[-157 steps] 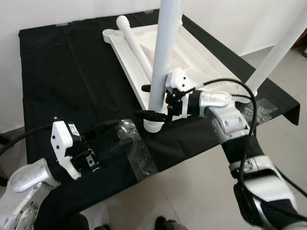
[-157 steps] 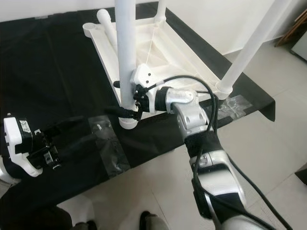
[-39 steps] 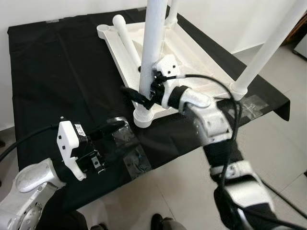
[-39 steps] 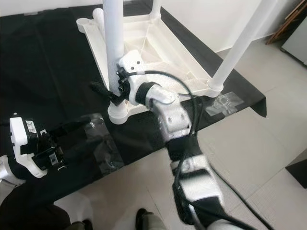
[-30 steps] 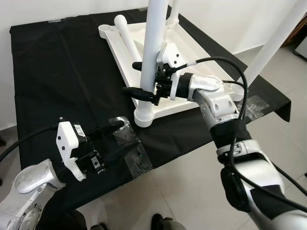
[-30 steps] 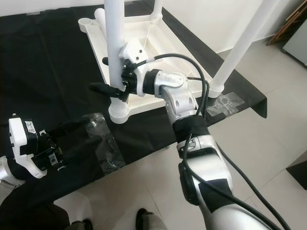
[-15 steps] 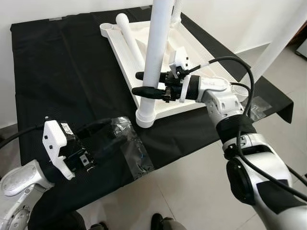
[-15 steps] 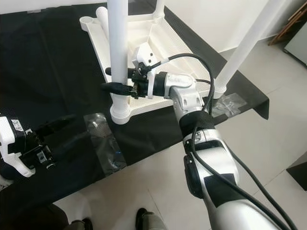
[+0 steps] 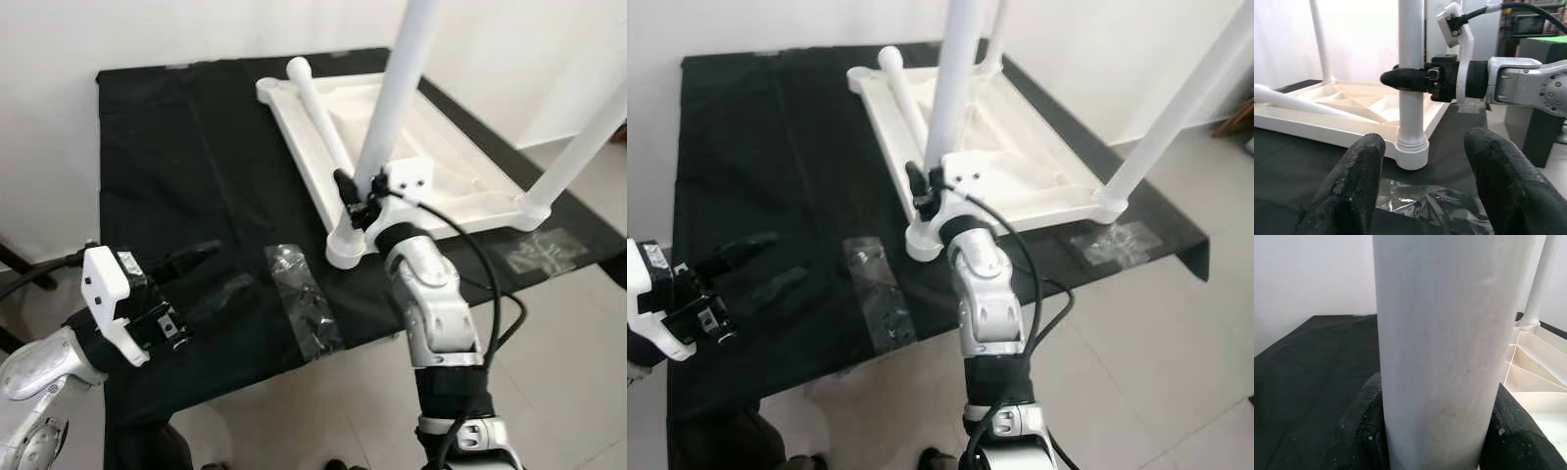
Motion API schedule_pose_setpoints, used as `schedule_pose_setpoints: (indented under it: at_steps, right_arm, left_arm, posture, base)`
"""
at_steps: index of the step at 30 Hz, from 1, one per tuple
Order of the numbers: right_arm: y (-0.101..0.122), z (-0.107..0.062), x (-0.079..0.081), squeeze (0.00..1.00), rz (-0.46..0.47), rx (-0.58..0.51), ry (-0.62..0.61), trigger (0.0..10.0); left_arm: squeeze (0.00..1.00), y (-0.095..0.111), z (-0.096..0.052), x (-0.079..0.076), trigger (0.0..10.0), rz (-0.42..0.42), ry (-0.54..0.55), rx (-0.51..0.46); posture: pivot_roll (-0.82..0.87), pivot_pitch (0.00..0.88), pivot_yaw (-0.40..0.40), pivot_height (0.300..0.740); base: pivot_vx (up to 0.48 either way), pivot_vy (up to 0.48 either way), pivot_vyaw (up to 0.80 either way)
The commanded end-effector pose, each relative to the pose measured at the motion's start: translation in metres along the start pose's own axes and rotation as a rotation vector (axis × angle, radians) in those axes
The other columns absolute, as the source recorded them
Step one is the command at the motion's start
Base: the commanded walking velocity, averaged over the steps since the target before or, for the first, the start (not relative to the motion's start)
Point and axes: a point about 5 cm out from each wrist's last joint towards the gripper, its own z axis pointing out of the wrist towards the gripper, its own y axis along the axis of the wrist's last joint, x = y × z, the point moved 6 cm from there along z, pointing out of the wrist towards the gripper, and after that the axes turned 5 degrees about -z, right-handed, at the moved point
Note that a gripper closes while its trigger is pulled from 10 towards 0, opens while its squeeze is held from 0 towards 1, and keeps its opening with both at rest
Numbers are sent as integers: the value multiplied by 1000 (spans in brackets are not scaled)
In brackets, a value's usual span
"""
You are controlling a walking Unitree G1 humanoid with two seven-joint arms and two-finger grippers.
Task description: Building children table
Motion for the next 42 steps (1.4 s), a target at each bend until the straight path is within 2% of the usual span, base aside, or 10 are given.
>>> schedule_pose_setpoints:
  at_steps: [1,5,6,7,13,14,15,36,37,42]
  right_arm:
    - [-45,-6,15,0,24,172,36,0]
    - [-33,9,20,0,10,148,87,10000]
    - [-33,9,20,0,10,148,87,10000]
    - [-22,14,17,1000,20,117,89,10000]
    - [20,30,24,1000,29,-3,249,10000]
    - [29,25,37,243,-48,-38,392,10000]
    - [32,16,49,0,-84,-54,546,10000]
    - [15,22,19,0,-169,7,845,9647]
    - [14,21,18,0,-155,3,860,0]
    - [13,21,16,0,-131,-1,871,0]
  left_arm:
    - [0,-3,3,-2,10000,1,-23,5]
    - [0,-2,4,-3,10000,6,-26,0]
    - [0,-2,4,-3,10000,6,-26,0]
    - [0,-2,3,-3,10000,8,-24,1]
    - [0,-1,2,-4,10000,14,-22,3]
    - [0,-1,3,-4,10000,15,-24,3]
    - [0,-2,3,-5,10000,12,-27,4]
    - [0,-2,2,-15,10000,-5,-26,12]
    - [0,-2,2,-15,10000,-7,-24,12]
    - [0,-2,2,-16,10000,-11,-24,13]
  posture:
    - [77,227,-108,740]
    - [89,221,-116,740]
    - [89,221,-116,740]
    - [93,219,-119,740]
    - [97,225,-121,740]
    - [97,228,-121,740]
    - [97,231,-124,740]
    - [113,286,-144,740]
    - [108,293,-147,740]
    - [103,296,-147,740]
  base:
    - [0,0,0]
    - [0,0,0]
    - [0,0,0]
    - [0,0,0]
    - [0,0,0]
    - [0,0,0]
    - [0,0,0]
    - [0,0,0]
    - [0,0,0]
    - [0,0,0]
